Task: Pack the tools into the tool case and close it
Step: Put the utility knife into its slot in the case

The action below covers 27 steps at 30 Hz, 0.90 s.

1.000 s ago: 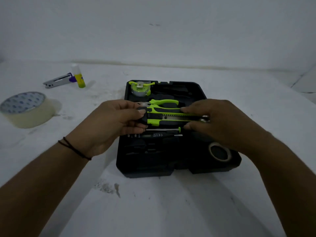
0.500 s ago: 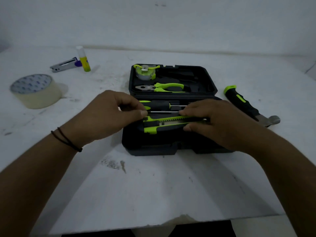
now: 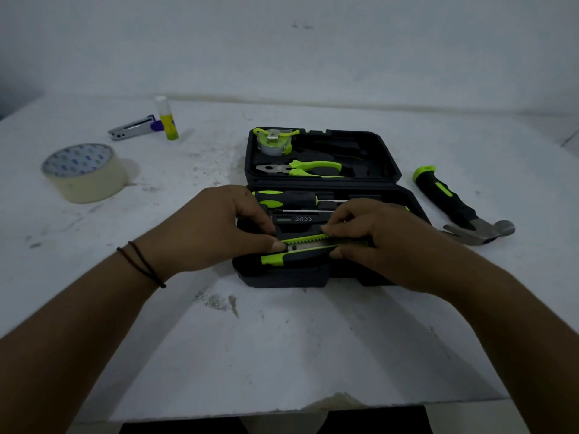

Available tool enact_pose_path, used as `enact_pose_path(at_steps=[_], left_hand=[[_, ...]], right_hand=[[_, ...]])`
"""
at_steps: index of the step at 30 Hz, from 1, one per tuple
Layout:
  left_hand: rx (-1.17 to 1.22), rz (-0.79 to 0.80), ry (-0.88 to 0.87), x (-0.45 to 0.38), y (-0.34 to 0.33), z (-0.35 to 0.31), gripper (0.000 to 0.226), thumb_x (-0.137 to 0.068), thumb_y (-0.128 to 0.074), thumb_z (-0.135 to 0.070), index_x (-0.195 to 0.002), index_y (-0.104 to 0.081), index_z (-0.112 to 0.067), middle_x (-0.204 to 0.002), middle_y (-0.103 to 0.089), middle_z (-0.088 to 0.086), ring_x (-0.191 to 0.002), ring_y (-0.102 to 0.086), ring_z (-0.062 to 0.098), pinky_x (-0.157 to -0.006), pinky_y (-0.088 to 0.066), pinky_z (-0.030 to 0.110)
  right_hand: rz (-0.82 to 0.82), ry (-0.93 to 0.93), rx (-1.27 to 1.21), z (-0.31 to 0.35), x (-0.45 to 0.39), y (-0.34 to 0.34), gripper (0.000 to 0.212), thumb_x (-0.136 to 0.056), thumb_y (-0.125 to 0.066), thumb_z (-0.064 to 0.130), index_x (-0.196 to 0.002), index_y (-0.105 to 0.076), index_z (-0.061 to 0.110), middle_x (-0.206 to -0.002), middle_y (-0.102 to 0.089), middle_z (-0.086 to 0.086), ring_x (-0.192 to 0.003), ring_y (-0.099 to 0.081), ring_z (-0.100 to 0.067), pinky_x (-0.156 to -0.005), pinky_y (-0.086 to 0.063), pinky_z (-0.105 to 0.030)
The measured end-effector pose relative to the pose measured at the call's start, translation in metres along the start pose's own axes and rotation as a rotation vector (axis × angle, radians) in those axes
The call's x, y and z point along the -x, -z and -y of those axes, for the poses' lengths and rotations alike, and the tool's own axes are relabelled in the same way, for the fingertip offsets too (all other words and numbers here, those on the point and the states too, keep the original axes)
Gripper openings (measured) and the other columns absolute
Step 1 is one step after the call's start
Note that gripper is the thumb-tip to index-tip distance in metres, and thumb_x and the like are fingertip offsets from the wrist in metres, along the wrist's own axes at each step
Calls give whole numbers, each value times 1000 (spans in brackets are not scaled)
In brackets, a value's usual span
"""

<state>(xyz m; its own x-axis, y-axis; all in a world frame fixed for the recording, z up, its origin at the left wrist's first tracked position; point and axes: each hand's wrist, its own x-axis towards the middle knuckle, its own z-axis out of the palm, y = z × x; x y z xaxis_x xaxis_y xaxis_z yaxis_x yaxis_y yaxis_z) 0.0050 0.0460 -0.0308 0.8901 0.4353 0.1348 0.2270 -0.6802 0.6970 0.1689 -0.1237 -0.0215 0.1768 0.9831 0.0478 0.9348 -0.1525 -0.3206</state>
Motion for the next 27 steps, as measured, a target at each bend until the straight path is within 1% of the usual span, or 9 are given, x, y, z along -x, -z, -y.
enact_pose_path(at_steps=[6,10,13,16,18,20,22,25,27], left_hand=[[-33,38,51,-2,1,-4,16,-60,-81,-37,-72,-72,-31,-84,-65,-6,-80,-60,6,-72,-49,20],[-57,58,107,-2,2,-5,22,-57,-82,-41,-73,-73,-30,-84,-64,-9,-82,-61,5,-79,-52,30],[-56,65,128,-3,2,-7,20,-56,-82,-41,-69,-74,-30,-79,-66,-10,-80,-62,6,-82,-52,36],[-96,90,140,-3,4,-10,20,-57,-81,-43,-69,-75,-30,-76,-67,-10,-79,-62,7,-82,-51,36],[-140,98,147,-5,4,-12,21,-58,-80,-45,-70,-75,-29,-76,-66,-11,-79,-61,7,-84,-49,36],[-200,96,153,-7,3,-14,23,-58,-79,-46,-72,-73,-28,-78,-64,-12,-82,-59,7,-88,-45,37],[-277,101,164,-8,-1,-15,30,-57,-80,-49,-75,-67,-28,-82,-59,-13,-86,-55,11,-89,-42,38],[-317,115,179,-11,-2,-11,44,-51,-79,-55,-79,-54,-31,-86,-51,-11,-89,-49,18,-85,-42,39],[-293,121,170,-11,0,-10,45,-49,-79,-56,-80,-56,-32,-88,-50,-11,-91,-49,18,-87,-43,41]], right_hand=[[-22,20,24,0,5,-5,32,-89,-57,28,-120,-62,24,-110,-51,9,-96,-48,-3,-78,-35,-7],[-24,-1,-15,0,9,-7,32,-91,-52,31,-120,-61,27,-106,-48,9,-90,-46,-1,-73,-36,-5],[-53,-6,20,-1,8,-6,29,-90,-55,29,-117,-64,27,-104,-54,9,-88,-46,0,-70,-33,-2],[-95,-21,64,-2,5,-6,27,-88,-58,30,-113,-67,27,-101,-57,6,-89,-50,-5,-69,-30,-3],[-97,-44,96,-1,6,-7,28,-88,-58,33,-113,-66,28,-96,-54,4,-88,-48,-9,-68,-31,-7],[-116,-44,110,-1,6,-7,26,-88,-58,35,-110,-68,28,-93,-55,3,-86,-49,-11,-74,-41,-20],[-112,-49,118,1,6,-7,24,-87,-57,37,-106,-70,30,-91,-56,5,-87,-52,-12,-82,-43,-32],[-85,-57,92,1,6,-6,23,-88,-57,37,-105,-70,30,-93,-58,4,-89,-54,-12,-82,-41,-28],[-101,-71,56,-1,4,-5,21,-87,-59,34,-103,-72,27,-91,-61,3,-87,-54,-10,-79,-42,-26]])
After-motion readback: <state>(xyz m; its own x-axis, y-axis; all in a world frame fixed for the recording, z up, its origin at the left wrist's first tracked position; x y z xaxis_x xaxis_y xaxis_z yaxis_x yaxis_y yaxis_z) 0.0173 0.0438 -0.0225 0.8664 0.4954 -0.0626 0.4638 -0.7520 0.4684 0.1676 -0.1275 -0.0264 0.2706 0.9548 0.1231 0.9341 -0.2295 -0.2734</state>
